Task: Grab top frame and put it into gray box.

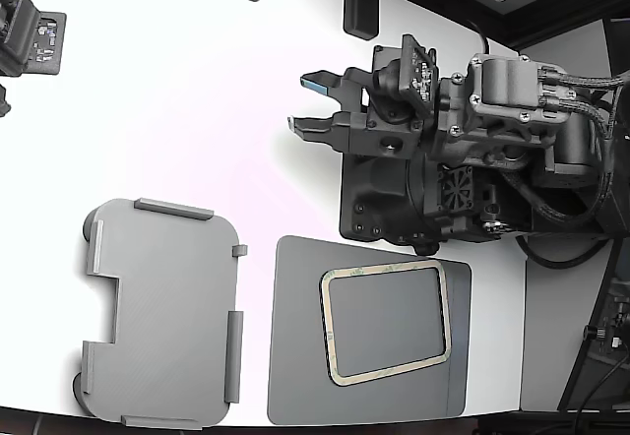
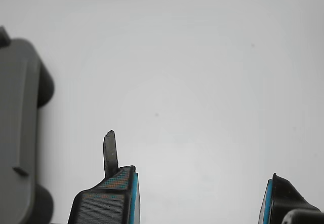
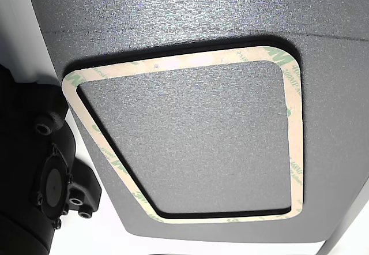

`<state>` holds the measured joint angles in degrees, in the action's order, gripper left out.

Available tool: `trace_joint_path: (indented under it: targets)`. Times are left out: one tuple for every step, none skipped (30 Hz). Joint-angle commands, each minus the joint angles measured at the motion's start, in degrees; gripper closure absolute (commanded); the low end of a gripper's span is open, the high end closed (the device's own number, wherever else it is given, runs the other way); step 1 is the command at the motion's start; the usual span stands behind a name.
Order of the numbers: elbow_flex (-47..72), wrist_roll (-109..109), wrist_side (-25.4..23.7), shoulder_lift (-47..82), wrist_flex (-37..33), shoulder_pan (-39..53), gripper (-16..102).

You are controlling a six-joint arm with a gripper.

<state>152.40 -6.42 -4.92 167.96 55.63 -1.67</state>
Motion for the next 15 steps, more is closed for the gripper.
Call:
trace_joint_path:
  targets:
    - [-1.8, -0.4, -0.7, 1.3, -0.3, -0.6, -14]
    - [-1.6, -0.4, -0.8, 1.3, -0.3, -0.6, -14]
    - [-1.3, -0.4, -0.9, 1.3, -0.3, -0.6, -14]
    - [-1.3, -0.4, -0.9, 1.3, -0.3, -0.6, -14]
    - [-1.3, -0.5, -1.0, 1.3, -0.3, -0.6, -14]
    - [-1.3, -0.5, -1.0, 1.3, -0.3, -0.6, -14]
    - [-1.3, -0.5, -1.0, 1.3, -0.3, -0.6, -14]
    - [-1.3, -0.5, -1.0, 1.3, -0.3, -0.6, -14]
    - [-1.3, -0.5, -1.0, 1.3, -0.3, -0.6, -14]
    - [-1.3, -0.5, -1.1, 1.3, -0.3, -0.6, -14]
    - [-1.3, -0.5, -1.1, 1.3, -0.3, -0.6, -14]
    - [-1.4, -0.4, -1.0, 1.3, -0.3, -0.6, -14]
    - [-2.0, -0.1, -0.9, 1.0, -0.4, -0.6, -14]
    - [-3.2, 0.3, -0.6, 0.2, -0.4, -0.6, -13]
    - [-4.7, 0.9, -0.2, -1.0, -0.5, -0.6, -13]
